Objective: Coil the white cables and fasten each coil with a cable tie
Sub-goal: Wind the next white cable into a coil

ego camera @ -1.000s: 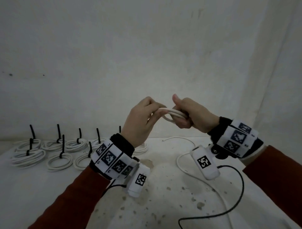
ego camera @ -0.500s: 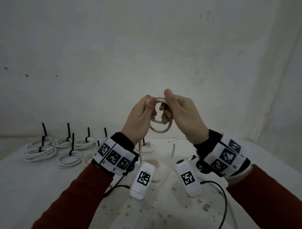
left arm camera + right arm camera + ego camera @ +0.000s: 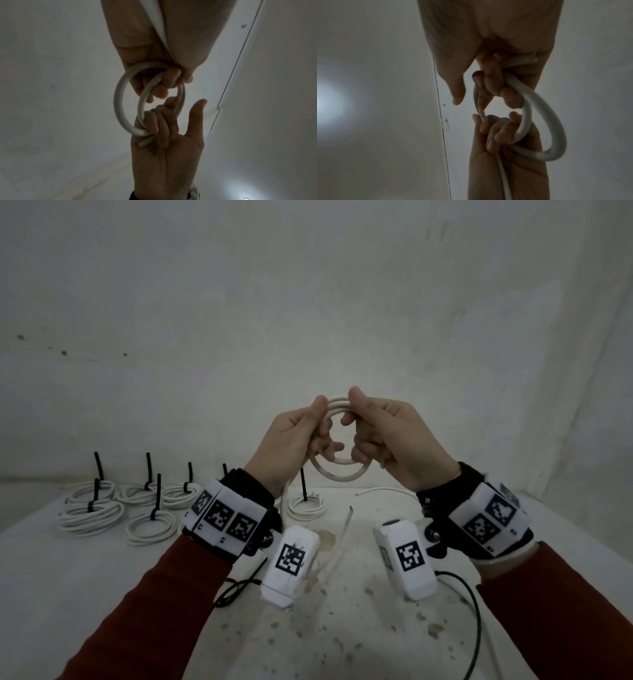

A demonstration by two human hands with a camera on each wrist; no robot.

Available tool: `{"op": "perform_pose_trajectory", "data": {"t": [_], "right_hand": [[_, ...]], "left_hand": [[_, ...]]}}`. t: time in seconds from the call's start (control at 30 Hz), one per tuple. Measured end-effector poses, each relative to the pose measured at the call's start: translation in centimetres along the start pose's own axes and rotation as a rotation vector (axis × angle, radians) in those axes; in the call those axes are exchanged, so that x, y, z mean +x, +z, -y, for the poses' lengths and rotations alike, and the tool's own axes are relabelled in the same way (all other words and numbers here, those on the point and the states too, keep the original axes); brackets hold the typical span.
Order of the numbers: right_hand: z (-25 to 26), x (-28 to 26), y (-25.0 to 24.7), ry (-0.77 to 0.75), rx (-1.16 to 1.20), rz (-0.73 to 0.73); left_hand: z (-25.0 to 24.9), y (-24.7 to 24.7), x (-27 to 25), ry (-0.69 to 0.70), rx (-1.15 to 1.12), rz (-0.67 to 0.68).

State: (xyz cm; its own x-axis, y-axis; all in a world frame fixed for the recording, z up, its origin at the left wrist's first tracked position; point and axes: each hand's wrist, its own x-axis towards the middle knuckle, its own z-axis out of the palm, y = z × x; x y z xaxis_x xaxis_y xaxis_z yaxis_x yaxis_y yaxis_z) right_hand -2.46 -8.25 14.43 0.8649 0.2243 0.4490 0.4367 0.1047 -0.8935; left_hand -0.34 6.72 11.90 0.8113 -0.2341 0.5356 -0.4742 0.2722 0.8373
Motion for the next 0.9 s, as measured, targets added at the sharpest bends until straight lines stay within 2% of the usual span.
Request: {"op": "perform_pose_trajectory", "data": {"t": [0.1,0.27,0.37,0.5,0.6,0.77,0.9], "right_hand": [[-0.3,0.3,-0.2,-0.033,0.045,0.022],[-2.4,-0.5,-0.8,-0.019,0.209,-0.038],[-3.6,-1.1,-0.1,-0.004,0.180,-0.112],[-3.8,-0.9,0.4,-0.071,0.194,-0.254],[-3.9,-0.7,0.6,-0.129,0.183,-0.294],[-3.9,-1.1,1.2,-0.207,0.208,-0.286],[-3.6,-1.2,0.9,-0.181,0.258,-0.186]], "left_hand": [[-0.4,0.6,0.3,0.011,-0.059,-0.072],[-1.0,0.0,0.8,0.078,-0.130,-0.183],[-1.1,-0.7,1.0,0.087,-0.196,-0.213],[-1.2,-1.1,0.8,0.033,-0.252,-0.175],[-1.2,-1.2,0.4,-0.015,-0.281,-0.120],[-1.1,-1.7,0.3,-0.042,-0.281,-0.019],[-1.1,-1.9,0.2,-0.069,-0.267,0.022]]}}
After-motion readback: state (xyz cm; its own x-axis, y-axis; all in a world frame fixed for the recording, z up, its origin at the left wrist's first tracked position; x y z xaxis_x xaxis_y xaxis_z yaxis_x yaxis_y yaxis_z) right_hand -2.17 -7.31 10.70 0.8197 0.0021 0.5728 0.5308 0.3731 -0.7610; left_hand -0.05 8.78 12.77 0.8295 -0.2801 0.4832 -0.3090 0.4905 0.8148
